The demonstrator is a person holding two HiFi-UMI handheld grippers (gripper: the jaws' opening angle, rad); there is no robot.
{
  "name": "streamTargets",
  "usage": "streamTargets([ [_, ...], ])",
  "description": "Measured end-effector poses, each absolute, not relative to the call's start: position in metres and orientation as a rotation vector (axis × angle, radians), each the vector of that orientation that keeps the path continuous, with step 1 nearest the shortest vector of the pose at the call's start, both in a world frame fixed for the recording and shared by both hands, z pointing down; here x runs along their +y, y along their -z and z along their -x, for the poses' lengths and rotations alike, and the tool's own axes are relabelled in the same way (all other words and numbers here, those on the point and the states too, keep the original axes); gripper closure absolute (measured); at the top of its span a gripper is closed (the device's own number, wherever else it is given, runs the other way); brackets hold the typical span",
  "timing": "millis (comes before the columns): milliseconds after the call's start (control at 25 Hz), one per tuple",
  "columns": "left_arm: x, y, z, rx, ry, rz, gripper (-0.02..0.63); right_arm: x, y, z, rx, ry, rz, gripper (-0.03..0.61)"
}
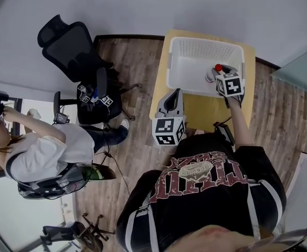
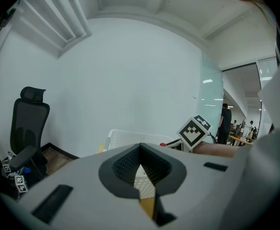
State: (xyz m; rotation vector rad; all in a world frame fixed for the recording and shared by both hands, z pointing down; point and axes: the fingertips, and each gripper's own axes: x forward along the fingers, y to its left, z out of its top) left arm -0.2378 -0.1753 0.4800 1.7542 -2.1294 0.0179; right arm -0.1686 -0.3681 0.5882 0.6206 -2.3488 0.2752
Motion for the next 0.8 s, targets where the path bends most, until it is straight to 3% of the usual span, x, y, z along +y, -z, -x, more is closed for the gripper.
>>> streamTargets([
  [800,-0.173,-0.472,0.207,-2.101,-0.038,-1.836,0.581,-0.341,-0.546,0.151,-2.446,-0.233,-0.588,0.416],
])
